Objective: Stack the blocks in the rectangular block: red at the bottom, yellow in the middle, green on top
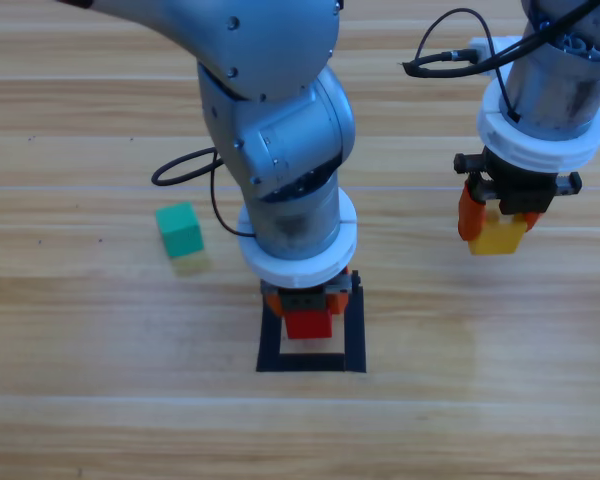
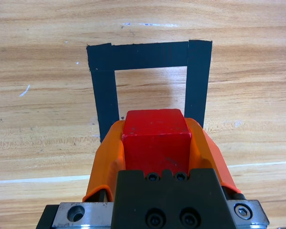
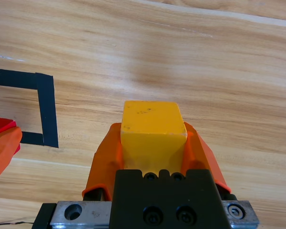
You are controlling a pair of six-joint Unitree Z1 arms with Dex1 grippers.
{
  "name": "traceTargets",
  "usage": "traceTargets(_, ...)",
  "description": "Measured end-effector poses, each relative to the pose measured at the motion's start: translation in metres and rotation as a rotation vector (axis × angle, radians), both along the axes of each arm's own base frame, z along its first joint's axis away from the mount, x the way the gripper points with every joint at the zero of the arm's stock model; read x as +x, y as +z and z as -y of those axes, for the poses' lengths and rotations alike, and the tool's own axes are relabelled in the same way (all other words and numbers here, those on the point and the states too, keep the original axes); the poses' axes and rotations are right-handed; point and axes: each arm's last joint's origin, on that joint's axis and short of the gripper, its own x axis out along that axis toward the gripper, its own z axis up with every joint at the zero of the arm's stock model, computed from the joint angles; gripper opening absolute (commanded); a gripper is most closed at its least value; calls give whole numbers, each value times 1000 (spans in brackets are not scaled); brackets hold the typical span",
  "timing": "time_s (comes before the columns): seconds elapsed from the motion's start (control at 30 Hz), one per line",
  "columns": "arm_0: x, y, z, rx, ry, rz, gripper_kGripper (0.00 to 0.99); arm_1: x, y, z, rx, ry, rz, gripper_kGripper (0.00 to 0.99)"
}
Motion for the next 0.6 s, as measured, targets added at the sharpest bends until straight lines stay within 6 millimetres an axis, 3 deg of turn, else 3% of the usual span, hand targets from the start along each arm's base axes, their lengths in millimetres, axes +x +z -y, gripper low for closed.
traceTargets(0.6,10,-13,14,50,-31,-27,64,0,0,0,0,3,0,0)
